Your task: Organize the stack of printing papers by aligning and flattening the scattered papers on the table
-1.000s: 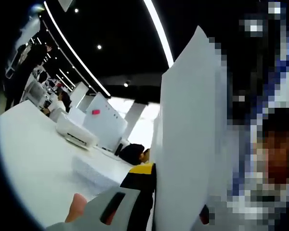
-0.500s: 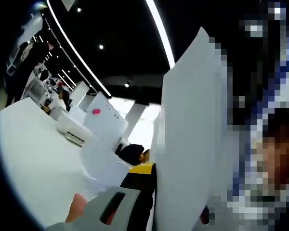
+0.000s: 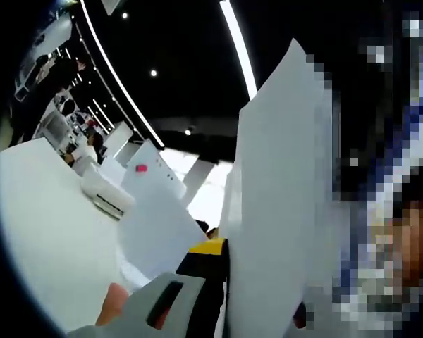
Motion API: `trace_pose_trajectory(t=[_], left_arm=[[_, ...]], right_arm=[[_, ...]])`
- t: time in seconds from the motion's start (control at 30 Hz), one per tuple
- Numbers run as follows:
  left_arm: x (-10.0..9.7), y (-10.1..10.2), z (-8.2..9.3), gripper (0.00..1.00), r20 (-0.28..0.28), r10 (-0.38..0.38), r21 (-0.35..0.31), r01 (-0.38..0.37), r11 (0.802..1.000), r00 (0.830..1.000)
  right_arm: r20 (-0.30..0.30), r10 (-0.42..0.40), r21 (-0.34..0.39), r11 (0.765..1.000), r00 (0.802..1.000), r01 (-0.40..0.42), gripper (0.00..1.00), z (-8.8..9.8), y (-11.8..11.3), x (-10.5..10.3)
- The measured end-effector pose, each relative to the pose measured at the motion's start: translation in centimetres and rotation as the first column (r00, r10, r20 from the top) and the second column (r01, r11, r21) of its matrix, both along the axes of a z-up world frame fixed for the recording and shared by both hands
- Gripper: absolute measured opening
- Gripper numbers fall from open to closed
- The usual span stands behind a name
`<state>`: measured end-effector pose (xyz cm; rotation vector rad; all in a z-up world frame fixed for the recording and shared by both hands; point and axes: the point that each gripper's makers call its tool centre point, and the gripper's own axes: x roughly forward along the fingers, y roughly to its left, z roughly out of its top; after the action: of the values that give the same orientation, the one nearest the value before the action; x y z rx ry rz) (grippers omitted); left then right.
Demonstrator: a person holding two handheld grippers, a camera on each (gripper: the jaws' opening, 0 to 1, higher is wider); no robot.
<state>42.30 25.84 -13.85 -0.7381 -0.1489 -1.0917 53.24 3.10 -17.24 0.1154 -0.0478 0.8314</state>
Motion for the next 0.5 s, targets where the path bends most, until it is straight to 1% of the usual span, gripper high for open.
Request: trace_pose_trajectory(t=[0.13, 0.2, 0.23, 0.33, 0.4, 0.47, 0.5], left_arm=[[0.2, 0.6, 0.0, 0.06, -0.014, 0.007, -0.021, -0.007, 1.000, 1.000], [0.4, 1.2, 0.0, 0.06, -0.026, 0.013, -0.036, -0.014, 0.999, 1.000], [0.5, 1.4, 0.0, 0.06, -0.027, 0.017, -0.041, -0.018, 0.999, 0.999], [0.8, 2.3, 0.2, 0.06, -0.044, 0.035, -0.080, -0.038, 0.996, 0.998], [1.0, 2.6, 0.2, 0.06, -0.051, 0.040, -0.086, -0.044, 0.995, 0.998], [1.1, 2.7, 0.0, 0.06, -0.053, 0.045, -0.079, -0.049, 0.996, 0.998], [1.2, 2.7, 0.0, 0.06, -0.055, 0.046, -0.080, -0.050, 0.996, 0.997]], right_arm=[[0.015, -0.015, 0.001, 1.000, 1.000, 0.015, 0.01, 0.9, -0.1, 0.2], [0.007, -0.018, -0.002, 1.000, 1.000, 0.018, 0.01, 1.1, -0.2, 0.3], [0.004, -0.024, 0.004, 1.000, 1.000, 0.024, 0.01, 1.4, -0.4, 0.4], [0.019, -0.030, 0.030, 0.999, 0.999, 0.030, 0.01, 2.7, -0.7, 0.3], [0.022, -0.026, 0.041, 0.999, 0.999, 0.025, 0.01, 3.4, -0.7, 0.2], [0.031, -0.026, 0.042, 0.999, 0.999, 0.025, 0.01, 3.7, -0.4, 0.0], [0.030, -0.029, 0.038, 0.999, 0.999, 0.028, 0.00, 3.8, -0.5, 0.3]])
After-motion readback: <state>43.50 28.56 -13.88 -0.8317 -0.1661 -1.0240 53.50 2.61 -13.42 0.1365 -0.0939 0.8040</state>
